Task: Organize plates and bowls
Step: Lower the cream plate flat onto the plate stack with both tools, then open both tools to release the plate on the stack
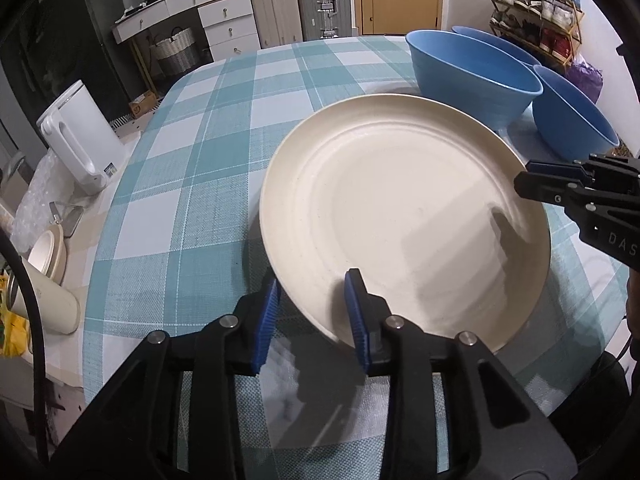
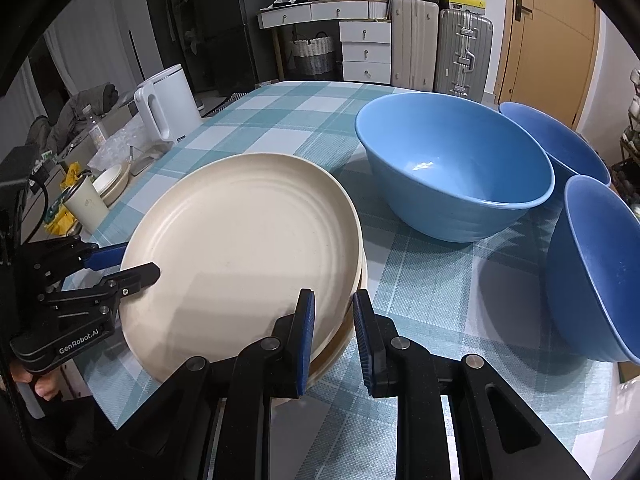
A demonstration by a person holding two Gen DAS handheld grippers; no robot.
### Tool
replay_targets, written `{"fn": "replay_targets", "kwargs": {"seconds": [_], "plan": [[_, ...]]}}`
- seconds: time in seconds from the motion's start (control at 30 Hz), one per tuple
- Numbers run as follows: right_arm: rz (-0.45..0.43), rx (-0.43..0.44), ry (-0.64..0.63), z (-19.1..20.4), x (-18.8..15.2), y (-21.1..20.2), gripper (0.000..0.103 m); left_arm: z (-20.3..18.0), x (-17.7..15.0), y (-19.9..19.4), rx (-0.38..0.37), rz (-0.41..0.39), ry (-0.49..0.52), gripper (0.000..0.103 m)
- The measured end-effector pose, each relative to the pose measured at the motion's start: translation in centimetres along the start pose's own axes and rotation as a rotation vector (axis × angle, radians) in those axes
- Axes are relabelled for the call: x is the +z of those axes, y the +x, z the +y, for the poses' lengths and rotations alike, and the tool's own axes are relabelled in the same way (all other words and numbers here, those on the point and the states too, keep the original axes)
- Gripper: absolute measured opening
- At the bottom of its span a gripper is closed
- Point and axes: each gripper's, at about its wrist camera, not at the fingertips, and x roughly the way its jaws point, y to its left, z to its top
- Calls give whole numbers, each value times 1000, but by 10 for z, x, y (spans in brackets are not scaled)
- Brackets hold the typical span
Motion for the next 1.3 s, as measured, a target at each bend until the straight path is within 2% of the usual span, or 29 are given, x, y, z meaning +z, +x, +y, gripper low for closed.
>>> {"fn": "replay_targets", "kwargs": {"seconds": [0.2,0.53,0.93,1.13,1.23,1.3], "plan": [[6,-8,-6,1,-4,3,21,-3,-2,1,7,0,10,30],[2,-2,2,0,-2,6,21,-8,-4,0,0,9,33,41],[5,3,24,-6,-7,6,21,-14,-7,0,-2,20,67,49],[8,3,23,-6,-8,6,21,-9,-6,5,-46,38,38,50],[17,7,25,-7,-8,6,25,-3,-5,3,-66,33,8,50],[22,11,31,-8,-8,6,34,2,-3,-3,-92,14,-16,52]]}}
